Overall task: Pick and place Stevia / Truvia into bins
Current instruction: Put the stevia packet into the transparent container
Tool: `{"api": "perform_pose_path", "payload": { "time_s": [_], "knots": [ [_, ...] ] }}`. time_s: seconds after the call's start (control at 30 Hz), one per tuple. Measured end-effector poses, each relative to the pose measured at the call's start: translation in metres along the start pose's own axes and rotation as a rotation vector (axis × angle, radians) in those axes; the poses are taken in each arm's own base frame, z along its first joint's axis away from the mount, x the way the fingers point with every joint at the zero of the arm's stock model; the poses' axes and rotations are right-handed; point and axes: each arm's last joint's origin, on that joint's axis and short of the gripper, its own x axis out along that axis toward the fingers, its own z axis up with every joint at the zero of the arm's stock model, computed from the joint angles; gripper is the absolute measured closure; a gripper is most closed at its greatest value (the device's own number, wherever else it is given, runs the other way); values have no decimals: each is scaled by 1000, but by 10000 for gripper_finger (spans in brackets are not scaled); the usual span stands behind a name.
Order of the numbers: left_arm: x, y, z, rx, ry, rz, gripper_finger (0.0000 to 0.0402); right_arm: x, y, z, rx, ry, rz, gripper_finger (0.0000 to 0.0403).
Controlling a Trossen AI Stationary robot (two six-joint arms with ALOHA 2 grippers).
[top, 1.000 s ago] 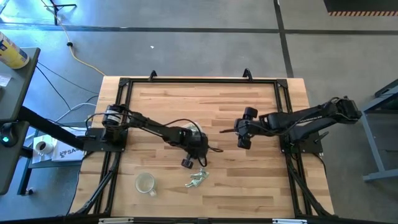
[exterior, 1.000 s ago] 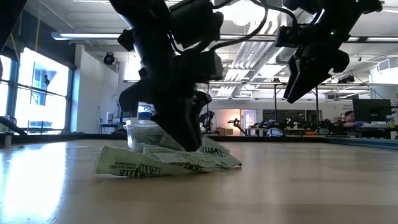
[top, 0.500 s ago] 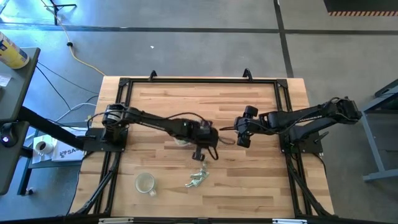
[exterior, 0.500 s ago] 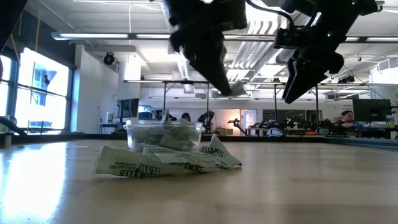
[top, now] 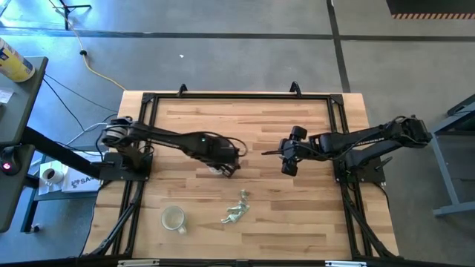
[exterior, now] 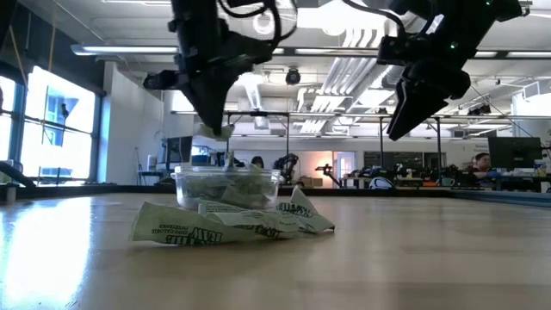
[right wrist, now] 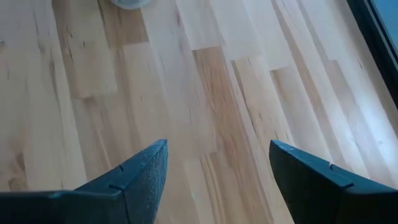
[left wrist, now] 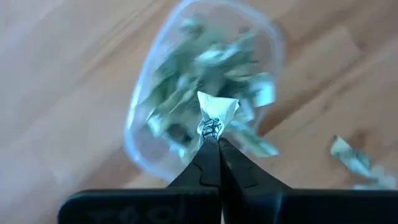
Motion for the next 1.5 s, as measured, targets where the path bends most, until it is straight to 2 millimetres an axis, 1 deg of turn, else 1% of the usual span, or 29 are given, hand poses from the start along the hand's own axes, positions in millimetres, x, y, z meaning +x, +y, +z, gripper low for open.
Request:
{"api": "perform_pose_path", "payload": {
  "time_s": [0.13, 0.2, 0.27, 0.37, 0.47, 0.6, 0.73, 0.83, 0.93, 1.03, 1.13, 1.2, 1.27, 1.33, 1.43, 1.5],
  "knots": [
    [10, 14, -12, -198, 2, 49, 369, 0, 0, 0, 18, -2, 5, 132],
    [17, 15, -15, -244, 3, 25, 366, 0, 1, 0, 27, -3, 7, 132],
    [25, 15, -17, -252, -3, 2, 365, 0, 1, 1, 34, -6, 22, 132],
    [35, 14, -19, -237, -20, -18, 360, -1, 5, 4, 36, -24, 113, 132],
    [39, 19, -21, -186, -56, 38, 346, 1, 12, 8, 19, -47, 227, 132],
    [42, 22, -22, -147, -80, 67, 305, 9, 27, 12, -7, -56, 367, 132],
    [43, 23, -21, -131, -76, 68, 249, 25, 50, 15, -66, -68, 525, 132],
    [41, 23, -21, -118, -66, 62, 212, 38, 65, 17, -92, -84, 605, 132],
    [30, 18, -16, -69, -79, 38, 185, 50, 76, 23, -67, -68, 631, 132],
    [11, 13, -14, -1, -98, 7, 172, 61, 89, 33, -54, -43, 635, 132],
    [-9, 5, -15, 73, -137, -42, 168, 68, 108, 45, -131, -63, 640, 132],
    [-27, -1, -20, 126, -162, -85, 168, 71, 121, 51, -246, -98, 650, 132],
    [-44, -5, -30, 180, -169, -111, 171, 74, 132, 55, -396, -131, 639, 132],
    [-60, -8, -43, 196, -171, -139, 175, 78, 140, 56, -527, -125, 587, 132],
    [-82, -8, -69, 180, -175, -170, 183, 80, 147, 61, -668, -120, 522, 132],
    [-99, -9, -88, 146, -202, -231, 188, 83, 149, 64, -729, -125, 514, 133]
  ]
}}
